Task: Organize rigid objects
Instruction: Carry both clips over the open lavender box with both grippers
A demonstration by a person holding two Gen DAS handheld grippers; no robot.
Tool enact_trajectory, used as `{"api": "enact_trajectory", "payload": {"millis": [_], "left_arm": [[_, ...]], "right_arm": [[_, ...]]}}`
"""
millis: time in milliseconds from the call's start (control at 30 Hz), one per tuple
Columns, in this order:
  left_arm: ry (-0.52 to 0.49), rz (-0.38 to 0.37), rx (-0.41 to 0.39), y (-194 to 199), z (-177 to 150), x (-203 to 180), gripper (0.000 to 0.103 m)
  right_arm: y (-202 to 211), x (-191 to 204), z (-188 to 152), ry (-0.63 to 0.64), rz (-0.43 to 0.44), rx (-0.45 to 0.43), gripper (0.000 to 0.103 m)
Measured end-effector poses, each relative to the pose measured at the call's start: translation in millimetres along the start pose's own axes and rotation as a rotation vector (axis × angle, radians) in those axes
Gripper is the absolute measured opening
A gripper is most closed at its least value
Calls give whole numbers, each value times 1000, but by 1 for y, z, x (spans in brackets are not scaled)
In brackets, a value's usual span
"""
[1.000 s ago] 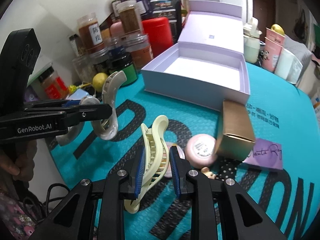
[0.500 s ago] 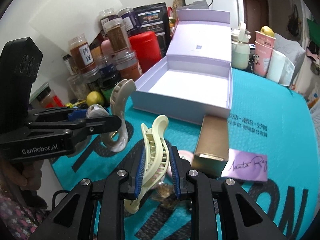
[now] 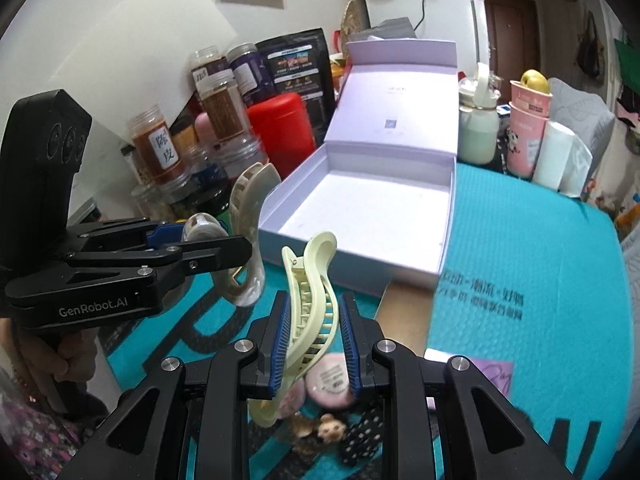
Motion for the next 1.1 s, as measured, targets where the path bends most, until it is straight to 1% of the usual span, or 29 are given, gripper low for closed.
{"api": "enact_trajectory", "payload": {"millis": [233, 400, 667, 833, 1100], "left_arm": [[-14, 24, -24, -2, 20, 2, 36], [-27, 29, -33, -6, 35, 4, 36], [-41, 33, -58, -12, 63, 10, 36], [-43, 42, -63, -20, 79, 15, 36], [-51, 74, -58, -39, 105, 29, 36]], "right_arm": [[0, -10, 20, 18, 4, -18, 24], [1, -17, 37, 36, -18, -40, 24], [-6, -30, 66, 51, -35, -48, 24], [-12, -40, 84, 68, -63, -59, 24], [-28, -49, 111, 95, -79, -52, 24]]}}
Point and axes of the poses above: each gripper's, at about its wrist camera, not at the fingertips, and y roughly against the way its jaws point, x to its left, z to its top, the point moved 7 cm from there along -y, roughly the way its jaws point, and after that the axes turned 8 degrees about x, right-handed, at the moved point
